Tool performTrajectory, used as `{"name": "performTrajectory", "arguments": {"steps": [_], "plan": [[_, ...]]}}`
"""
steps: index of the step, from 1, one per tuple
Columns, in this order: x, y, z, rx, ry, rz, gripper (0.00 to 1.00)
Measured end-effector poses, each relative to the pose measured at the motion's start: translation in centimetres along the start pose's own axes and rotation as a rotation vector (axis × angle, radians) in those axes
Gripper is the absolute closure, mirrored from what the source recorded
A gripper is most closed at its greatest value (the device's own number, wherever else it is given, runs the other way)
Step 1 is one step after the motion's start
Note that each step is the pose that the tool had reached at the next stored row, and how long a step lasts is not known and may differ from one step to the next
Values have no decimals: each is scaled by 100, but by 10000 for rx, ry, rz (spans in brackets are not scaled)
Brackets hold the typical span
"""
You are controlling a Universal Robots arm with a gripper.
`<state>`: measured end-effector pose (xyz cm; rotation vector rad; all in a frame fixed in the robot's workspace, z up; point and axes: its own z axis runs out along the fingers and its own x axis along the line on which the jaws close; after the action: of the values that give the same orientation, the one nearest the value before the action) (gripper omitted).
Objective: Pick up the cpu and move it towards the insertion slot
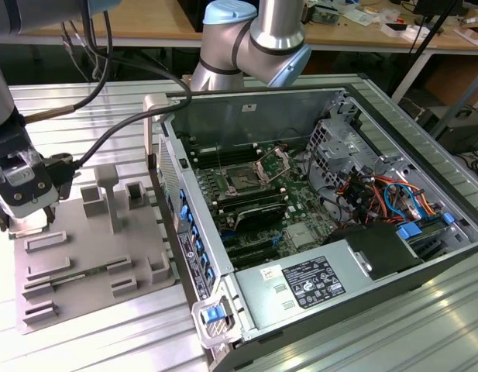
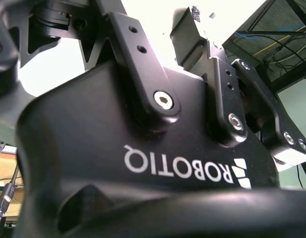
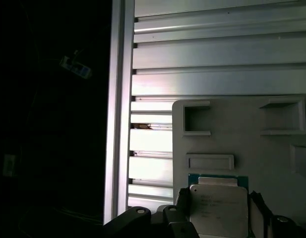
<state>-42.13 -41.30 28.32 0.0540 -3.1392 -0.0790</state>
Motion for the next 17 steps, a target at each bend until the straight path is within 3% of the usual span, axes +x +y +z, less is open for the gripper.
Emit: {"name": "performTrajectory", "arguments": {"steps": [17], "plan": [[0, 3, -52, -1, -1, 0, 45]]}}
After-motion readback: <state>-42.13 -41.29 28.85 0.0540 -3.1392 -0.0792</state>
